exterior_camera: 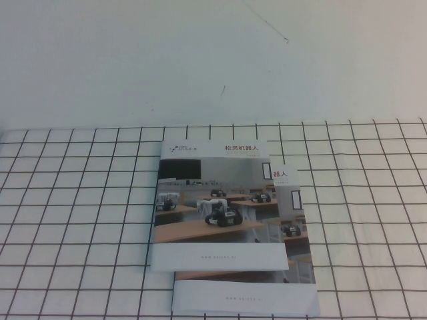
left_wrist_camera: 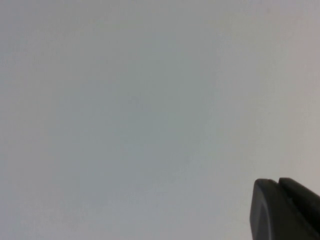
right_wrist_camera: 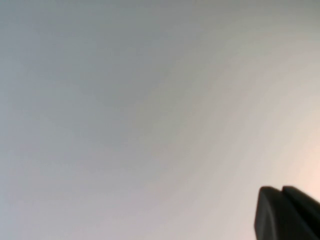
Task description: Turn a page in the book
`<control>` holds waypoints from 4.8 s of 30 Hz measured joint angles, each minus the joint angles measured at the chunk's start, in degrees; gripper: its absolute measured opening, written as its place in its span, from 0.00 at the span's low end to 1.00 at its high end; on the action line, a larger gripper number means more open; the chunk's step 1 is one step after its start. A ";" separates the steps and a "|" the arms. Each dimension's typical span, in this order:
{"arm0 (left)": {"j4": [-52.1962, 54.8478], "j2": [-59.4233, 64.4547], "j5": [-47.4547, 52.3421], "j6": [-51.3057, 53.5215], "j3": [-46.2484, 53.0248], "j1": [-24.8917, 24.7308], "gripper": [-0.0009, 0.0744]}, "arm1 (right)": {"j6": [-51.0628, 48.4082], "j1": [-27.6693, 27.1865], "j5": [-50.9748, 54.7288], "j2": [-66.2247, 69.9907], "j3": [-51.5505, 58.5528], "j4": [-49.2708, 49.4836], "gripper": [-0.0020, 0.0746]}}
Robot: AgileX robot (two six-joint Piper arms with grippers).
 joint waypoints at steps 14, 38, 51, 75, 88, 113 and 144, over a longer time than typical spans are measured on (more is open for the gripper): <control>2.07 6.29 24.04 3.78 0.73 -5.89 0.01 | 5.48 0.00 45.64 22.65 -9.76 4.97 0.02; -28.26 34.75 37.14 18.78 1.01 -10.05 0.01 | -13.43 0.00 61.06 51.18 -9.76 28.07 0.02; -65.25 60.33 35.62 56.69 -4.34 -10.05 0.01 | -50.95 2.89 63.51 66.15 -9.76 63.04 0.02; -79.33 80.63 30.25 70.85 -5.48 -10.05 0.01 | -53.64 15.66 55.93 90.33 -20.90 69.97 0.46; -81.95 86.81 30.25 75.43 -8.62 -10.05 0.01 | -53.74 15.66 54.72 94.29 -21.15 71.22 0.46; -82.87 88.88 32.32 76.72 -9.45 -9.70 0.01 | -67.82 15.66 52.61 100.86 -21.24 88.48 0.57; -82.87 88.95 32.54 77.14 -9.45 -9.61 0.01 | -76.21 18.58 56.95 100.41 -21.87 96.57 0.58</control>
